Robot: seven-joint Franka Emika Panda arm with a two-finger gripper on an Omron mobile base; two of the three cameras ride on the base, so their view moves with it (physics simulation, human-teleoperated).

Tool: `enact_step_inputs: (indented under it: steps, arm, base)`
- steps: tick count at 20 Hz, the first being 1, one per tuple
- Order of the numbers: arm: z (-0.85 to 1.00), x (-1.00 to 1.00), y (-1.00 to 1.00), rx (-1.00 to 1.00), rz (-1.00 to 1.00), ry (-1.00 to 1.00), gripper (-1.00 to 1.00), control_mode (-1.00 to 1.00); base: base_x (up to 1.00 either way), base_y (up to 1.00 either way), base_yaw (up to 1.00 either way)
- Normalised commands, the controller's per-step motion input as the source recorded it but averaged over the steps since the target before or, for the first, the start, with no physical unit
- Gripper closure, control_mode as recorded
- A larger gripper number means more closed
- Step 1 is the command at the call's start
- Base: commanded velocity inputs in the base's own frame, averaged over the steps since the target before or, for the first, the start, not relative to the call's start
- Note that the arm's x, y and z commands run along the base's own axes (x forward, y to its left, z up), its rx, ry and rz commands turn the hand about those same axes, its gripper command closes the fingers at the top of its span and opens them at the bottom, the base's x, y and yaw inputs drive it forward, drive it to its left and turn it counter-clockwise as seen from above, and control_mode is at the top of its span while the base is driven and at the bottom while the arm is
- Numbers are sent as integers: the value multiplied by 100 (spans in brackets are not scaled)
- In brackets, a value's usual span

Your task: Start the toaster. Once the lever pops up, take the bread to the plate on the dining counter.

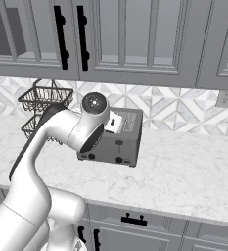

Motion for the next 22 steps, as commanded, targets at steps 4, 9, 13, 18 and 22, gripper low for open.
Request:
enact_step_inputs:
  steps: [4,9,13,18,22]
  arm:
    - [0,0,0,0,0,0,-100,-100]
    - [0,0,0,0,0,0,-100,-100]
    - [0,0,0,0,0,0,-100,-100]
    - [0,0,0,0,0,0,-100,-100]
    - [0,0,0,0,0,0,-100,-100]
  base:
    - [0,0,0]
    - [0,0,0]
    - [0,0,0]
    - [0,0,0]
    - [0,0,0]
